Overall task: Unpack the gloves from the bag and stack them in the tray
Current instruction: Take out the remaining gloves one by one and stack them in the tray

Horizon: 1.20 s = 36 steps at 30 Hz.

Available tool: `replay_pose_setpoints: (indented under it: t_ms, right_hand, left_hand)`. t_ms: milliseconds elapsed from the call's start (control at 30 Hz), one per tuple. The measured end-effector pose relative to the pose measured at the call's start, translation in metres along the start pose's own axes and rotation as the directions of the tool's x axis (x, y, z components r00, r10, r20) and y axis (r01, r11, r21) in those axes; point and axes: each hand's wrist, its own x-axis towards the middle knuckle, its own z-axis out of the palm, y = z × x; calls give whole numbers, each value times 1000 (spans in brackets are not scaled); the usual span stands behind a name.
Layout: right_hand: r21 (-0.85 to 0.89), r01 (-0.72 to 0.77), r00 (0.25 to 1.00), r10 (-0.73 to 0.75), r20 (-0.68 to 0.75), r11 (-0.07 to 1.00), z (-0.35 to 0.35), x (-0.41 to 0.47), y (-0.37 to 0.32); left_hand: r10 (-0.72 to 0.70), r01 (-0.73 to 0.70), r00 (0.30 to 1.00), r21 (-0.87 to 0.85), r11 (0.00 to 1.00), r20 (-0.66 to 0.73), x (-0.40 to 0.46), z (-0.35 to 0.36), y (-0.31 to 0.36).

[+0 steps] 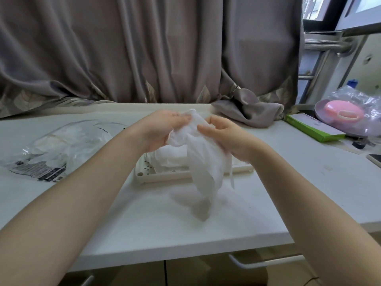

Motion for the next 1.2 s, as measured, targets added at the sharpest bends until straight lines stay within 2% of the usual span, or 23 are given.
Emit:
replay_pose_setpoints:
  t_ms: [67, 167, 233, 367, 467, 500, 567, 667, 767, 833, 867, 933, 1000, 1033, 1100, 1133, 1200]
  right_hand:
    - [1, -65, 992, 65, 104, 998, -18, -2, 7]
    - [17, -182, 964, 175, 201, 983, -46, 1, 19]
    - [110, -243, 948, 212, 239, 964, -60, 6, 27]
    - [343, -261, 960, 206, 190, 902, -72, 23, 36]
    - [416, -251, 967, 208, 146, 874, -73, 40, 38]
    - [401, -245, 969, 212, 126, 882, -73, 45, 38]
    - [245, -225, 974, 216, 64, 943, -73, 52, 39]
    - [-140, -204, 979, 204, -16, 969, -80, 64, 43]
    - [-466, -254, 963, 176, -204, 847, -79, 79, 53]
    - [-628, -288, 930, 55, -363, 723, -70, 85, 60]
    - [-676, -245, 920, -52, -388, 695, -62, 84, 62]
    - [-734, -1, 923, -282, -261, 679, -42, 74, 56]
    - [-759, 232, 936, -352, 4, 609, -21, 60, 48]
    - [-772, 272, 939, -333, 84, 574, -13, 54, 46]
    - [-805, 284, 933, -344, 106, 521, -7, 46, 47]
    - [-811, 274, 934, -343, 97, 518, -11, 44, 47]
    - [-826, 255, 950, -291, 115, 503, -22, 38, 48]
  left_hand:
    - [10, -20, 992, -85, 996, -124, 6, -2, -4]
    - [36, -68, 944, -87, 994, -327, 20, -12, -17]
    - [62, -105, 924, -94, 990, -378, 24, -19, -26]
    - [25, -47, 864, -30, 998, -503, 28, -21, -36]
    - [-23, -16, 846, -70, 997, -532, 30, -16, -35]
    - [6, -15, 844, -12, 1000, -536, 32, -16, -37]
    - [118, 15, 831, 235, 972, -543, 35, -18, -45]
    - [168, 60, 823, 378, 924, -542, 38, -21, -56]
    - [222, 203, 800, 600, 774, -558, 39, -24, -66]
    - [228, 297, 797, 691, 659, -559, 36, -25, -68]
    - [227, 342, 795, 725, 598, -563, 35, -25, -69]
    - [313, 332, 797, 808, 487, -516, 33, -24, -69]
    - [426, 190, 831, 902, 387, -358, 35, -20, -66]
    - [434, 117, 863, 937, 328, -260, 38, -19, -64]
    - [363, 18, 926, 975, 220, -99, 42, -15, -59]
    - [313, -8, 948, 981, 194, -54, 43, -14, -58]
    - [210, -29, 977, 974, 226, -20, 44, -13, -56]
